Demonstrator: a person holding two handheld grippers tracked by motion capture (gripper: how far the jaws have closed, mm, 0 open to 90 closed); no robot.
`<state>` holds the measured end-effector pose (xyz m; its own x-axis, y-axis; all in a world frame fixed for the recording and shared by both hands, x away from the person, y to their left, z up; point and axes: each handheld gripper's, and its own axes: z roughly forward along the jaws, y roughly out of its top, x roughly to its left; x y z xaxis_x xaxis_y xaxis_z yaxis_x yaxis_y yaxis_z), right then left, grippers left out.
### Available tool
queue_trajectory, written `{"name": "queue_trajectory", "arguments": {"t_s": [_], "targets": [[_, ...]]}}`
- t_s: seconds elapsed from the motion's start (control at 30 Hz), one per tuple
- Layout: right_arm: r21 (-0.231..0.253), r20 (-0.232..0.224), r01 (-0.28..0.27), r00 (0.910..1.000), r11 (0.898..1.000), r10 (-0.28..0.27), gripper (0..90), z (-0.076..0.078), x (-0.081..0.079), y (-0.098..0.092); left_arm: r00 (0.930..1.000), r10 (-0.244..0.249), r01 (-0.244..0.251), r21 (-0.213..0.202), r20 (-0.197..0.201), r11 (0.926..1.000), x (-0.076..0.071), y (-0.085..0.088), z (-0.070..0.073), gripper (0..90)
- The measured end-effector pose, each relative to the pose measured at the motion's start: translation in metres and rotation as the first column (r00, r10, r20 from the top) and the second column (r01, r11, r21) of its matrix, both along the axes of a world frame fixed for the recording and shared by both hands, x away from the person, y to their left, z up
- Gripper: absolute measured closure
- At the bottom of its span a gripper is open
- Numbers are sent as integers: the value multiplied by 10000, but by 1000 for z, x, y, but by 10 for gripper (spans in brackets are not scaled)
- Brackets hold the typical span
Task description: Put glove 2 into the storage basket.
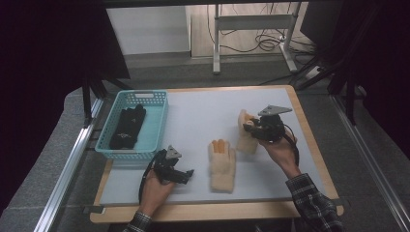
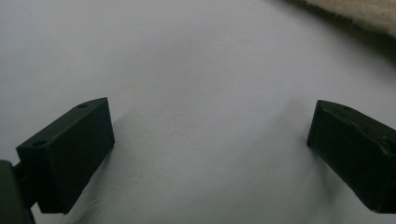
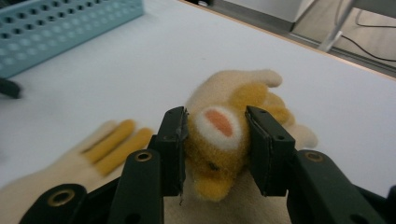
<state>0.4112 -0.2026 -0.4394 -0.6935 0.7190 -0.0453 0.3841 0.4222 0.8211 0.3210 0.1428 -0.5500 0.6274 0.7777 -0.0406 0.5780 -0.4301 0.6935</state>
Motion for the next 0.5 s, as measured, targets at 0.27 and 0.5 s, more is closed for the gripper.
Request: {"name": "queue_trajectory", "arguments": {"t_s": [0.27, 0.5], "targets": [[113, -241, -959, 9951, 9953, 962, 588, 12, -44, 19, 10000, 19, -19, -22, -11, 10000, 0, 0, 0, 10], [150, -684, -1968, 9779, 9803, 1974, 582, 7, -78, 53, 10000, 2, -2, -7, -29, 10000, 0, 0, 0, 10]]}}
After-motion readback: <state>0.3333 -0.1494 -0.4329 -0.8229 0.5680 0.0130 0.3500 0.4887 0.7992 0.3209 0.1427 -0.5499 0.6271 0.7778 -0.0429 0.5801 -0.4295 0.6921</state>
